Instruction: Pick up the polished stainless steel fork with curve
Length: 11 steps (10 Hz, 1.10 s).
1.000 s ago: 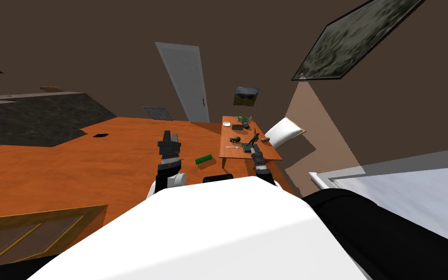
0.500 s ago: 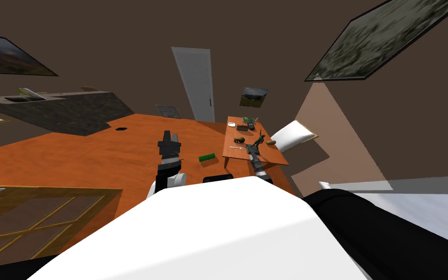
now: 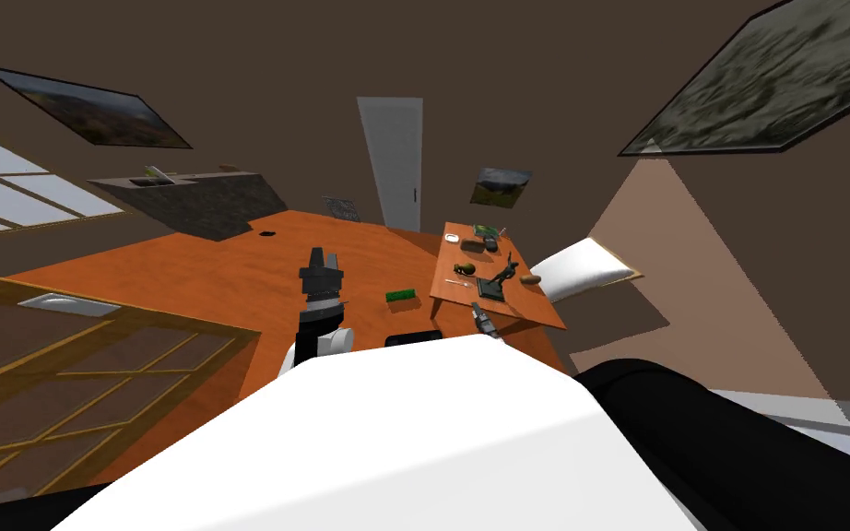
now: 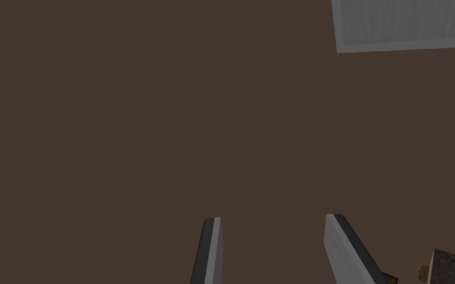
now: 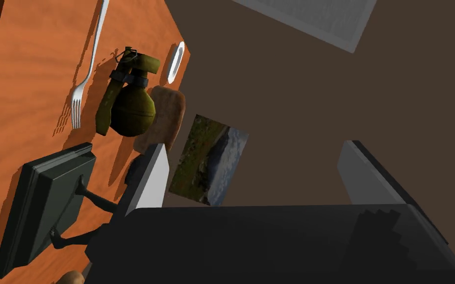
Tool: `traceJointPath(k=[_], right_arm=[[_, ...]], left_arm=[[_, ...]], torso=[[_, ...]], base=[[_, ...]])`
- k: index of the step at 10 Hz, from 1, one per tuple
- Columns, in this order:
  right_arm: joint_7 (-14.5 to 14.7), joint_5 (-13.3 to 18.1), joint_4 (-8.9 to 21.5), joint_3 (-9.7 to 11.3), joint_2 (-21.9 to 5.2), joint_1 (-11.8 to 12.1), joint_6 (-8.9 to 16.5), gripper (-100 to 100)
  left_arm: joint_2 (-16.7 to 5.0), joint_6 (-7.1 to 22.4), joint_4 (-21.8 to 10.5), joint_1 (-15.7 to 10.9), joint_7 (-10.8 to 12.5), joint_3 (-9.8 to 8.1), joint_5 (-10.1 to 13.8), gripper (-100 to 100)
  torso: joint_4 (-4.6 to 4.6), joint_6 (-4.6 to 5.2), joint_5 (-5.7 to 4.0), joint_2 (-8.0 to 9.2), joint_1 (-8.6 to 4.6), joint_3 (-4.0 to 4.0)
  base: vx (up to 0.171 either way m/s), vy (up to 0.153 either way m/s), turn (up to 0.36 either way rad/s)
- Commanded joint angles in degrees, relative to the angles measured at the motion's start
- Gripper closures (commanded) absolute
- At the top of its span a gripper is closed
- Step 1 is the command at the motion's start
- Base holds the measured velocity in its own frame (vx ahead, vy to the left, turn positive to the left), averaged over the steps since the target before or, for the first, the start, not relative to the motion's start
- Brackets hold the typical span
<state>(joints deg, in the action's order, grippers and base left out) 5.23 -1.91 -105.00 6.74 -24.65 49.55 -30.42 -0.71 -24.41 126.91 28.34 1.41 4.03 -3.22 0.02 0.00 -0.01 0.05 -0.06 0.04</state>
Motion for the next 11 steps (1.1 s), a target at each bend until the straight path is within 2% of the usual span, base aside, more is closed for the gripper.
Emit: traceJointPath(k=[1, 2, 3, 4, 5, 6, 7, 8, 9, 10, 11], right_arm=[[0.2, 0.4, 2.9, 2.3, -2.8, 1.6, 1.0, -100], [0.2, 0.4, 4.3, 2.3, -2.8, 1.6, 1.0, -100], [0.4, 0.7, 6.3, 3.9, -4.6, 2.5, 1.6, -100], [0.4, 0.7, 7.1, 3.9, -4.6, 2.5, 1.6, -100], [0.7, 1.0, 8.9, 5.6, -6.5, 3.2, 2.2, -100], [0.7, 1.0, 9.6, 5.6, -6.5, 3.2, 2.2, -100], [1.0, 1.3, 11.2, 7.4, -8.4, 3.8, 2.8, -100], [1.0, 1.3, 12.7, 7.4, -8.4, 3.8, 2.8, -100], [1.4, 1.7, 14.5, 9.2, -10.3, 4.3, 3.5, -100], [1.4, 1.7, 15.5, 9.2, -10.3, 4.3, 3.5, -100], [1.8, 2.0, 17.7, 11.0, -12.2, 4.6, 4.2, -100]], left_arm=[[0.0, 0.0, 0.0, 0.0, 0.0, 0.0, 0.0, 0], [0.0, 0.0, 0.0, 0.0, 0.0, 0.0, 0.0, 0], [0.0, 0.0, 0.0, 0.0, 0.0, -0.01, 0.0, 0], [0.0, 0.0, 0.0, 0.0, 0.0, 0.0, 0.0, 0], [0.0, 0.0, 0.0, 0.0, 0.0, -0.01, 0.0, 0], [0.0, 0.0, 0.0, 0.0, 0.0, 0.0, 0.0, 0], [0.0, 0.0, 0.0, 0.0, 0.0, -0.01, 0.0, 0], [0.0, 0.0, 0.0, 0.0, 0.0, -0.01, 0.0, 0], [0.0, 0.0, 0.0, 0.0, 0.0, -0.01, 0.0, 0], [0.0, 0.0, 0.0, 0.0, 0.0, -0.01, 0.0, 0], [0.0, 0.0, 0.0, 0.0, 0.0, -0.01, 0.0, 0]], torso=[[0.0, 0.0, 0.0, 0.0, 0.0, 0.0], [0.0, -0.03, 0.0, 0.0, 0.02, 0.0], [0.0, 0.03, 0.0, -0.01, -0.02, -0.01], [0.0, -0.03, 0.0, -0.04, -0.02, -0.02], [-0.01, 0.06, 0.0, -0.06, -0.04, -0.03], [-0.01, -0.01, 0.0, -0.08, 0.0, -0.04], [-0.02, 0.04, 0.0, -0.1, -0.03, -0.06], [-0.02, 0.01, 0.0, -0.13, -0.05, -0.07], [-0.02, 0.03, -0.01, -0.14, -0.07, -0.08], [-0.03, 0.0, -0.01, -0.17, -0.07, -0.1], [-0.03, 0.05, -0.01, -0.17, -0.09, -0.1]], base=[[-0.018, 0.017, 0.482], [-0.012, 0.007, 0.268], [-0.005, 0.015, 0.465], [0.001, 0.001, 0.17], [0.007, 0.013, 0.343], [0.011, 0.004, 0.191], [0.019, 0.007, 0.291], [0.018, -0.001, 0.26], [0.029, -0.001, 0.393], [0.025, -0.008, 0.241], [0.034, 0.0, 0.345]])
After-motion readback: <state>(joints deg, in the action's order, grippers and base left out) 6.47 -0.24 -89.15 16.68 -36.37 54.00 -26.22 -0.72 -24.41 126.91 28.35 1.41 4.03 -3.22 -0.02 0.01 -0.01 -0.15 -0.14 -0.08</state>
